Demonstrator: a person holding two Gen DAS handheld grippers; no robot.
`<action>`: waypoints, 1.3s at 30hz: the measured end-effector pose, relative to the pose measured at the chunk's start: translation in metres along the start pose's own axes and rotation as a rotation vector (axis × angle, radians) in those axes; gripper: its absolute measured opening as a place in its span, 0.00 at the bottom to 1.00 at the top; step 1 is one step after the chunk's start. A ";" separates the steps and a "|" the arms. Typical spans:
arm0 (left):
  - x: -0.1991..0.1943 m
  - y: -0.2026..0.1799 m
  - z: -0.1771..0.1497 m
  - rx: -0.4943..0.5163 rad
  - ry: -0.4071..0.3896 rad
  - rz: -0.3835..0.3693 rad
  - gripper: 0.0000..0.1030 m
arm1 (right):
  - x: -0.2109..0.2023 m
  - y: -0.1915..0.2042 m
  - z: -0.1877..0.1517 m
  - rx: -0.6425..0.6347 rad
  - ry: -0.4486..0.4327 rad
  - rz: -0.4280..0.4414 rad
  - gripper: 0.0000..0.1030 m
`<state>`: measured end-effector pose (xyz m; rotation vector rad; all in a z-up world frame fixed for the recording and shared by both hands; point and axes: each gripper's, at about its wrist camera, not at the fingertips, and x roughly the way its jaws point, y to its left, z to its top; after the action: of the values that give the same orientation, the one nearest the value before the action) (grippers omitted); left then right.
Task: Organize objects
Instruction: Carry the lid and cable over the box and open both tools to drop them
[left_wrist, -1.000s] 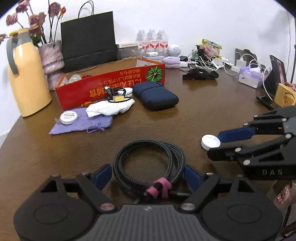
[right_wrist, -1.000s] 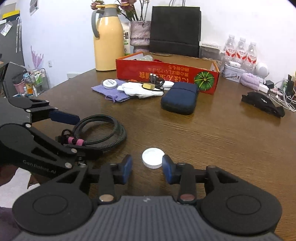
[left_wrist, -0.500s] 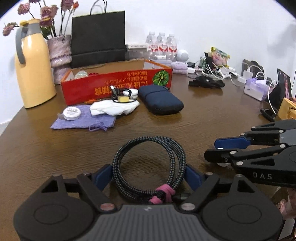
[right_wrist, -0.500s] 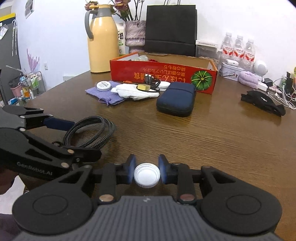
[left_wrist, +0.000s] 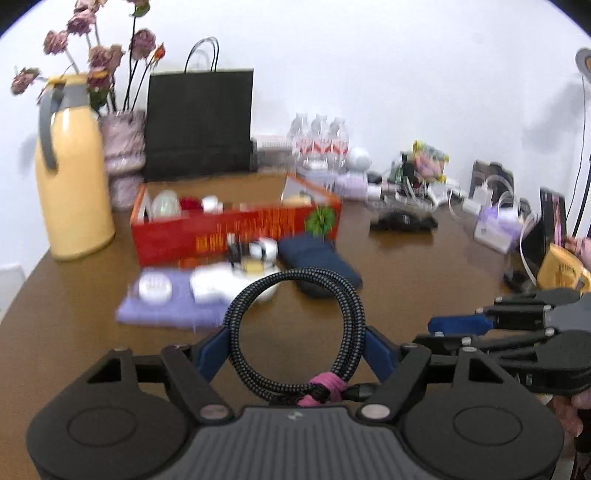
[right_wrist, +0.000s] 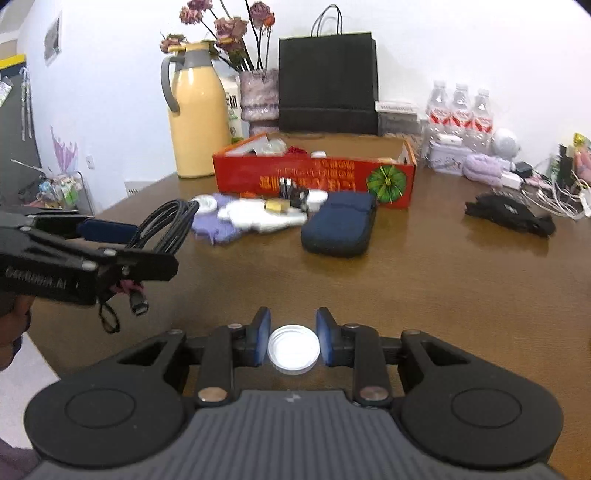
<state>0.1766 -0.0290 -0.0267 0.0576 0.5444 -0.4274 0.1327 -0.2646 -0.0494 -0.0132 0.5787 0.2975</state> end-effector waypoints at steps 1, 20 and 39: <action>0.005 0.007 0.012 0.005 -0.014 -0.008 0.74 | 0.003 -0.004 0.008 -0.012 -0.009 0.002 0.27; 0.292 0.090 0.168 0.116 0.272 0.146 0.77 | 0.273 -0.120 0.262 -0.001 0.048 -0.072 0.27; 0.169 0.104 0.193 0.003 0.116 0.134 0.89 | 0.188 -0.118 0.245 0.059 -0.055 -0.019 0.93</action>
<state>0.4442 -0.0300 0.0459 0.1215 0.6497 -0.2949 0.4470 -0.3030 0.0463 0.0462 0.5321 0.2611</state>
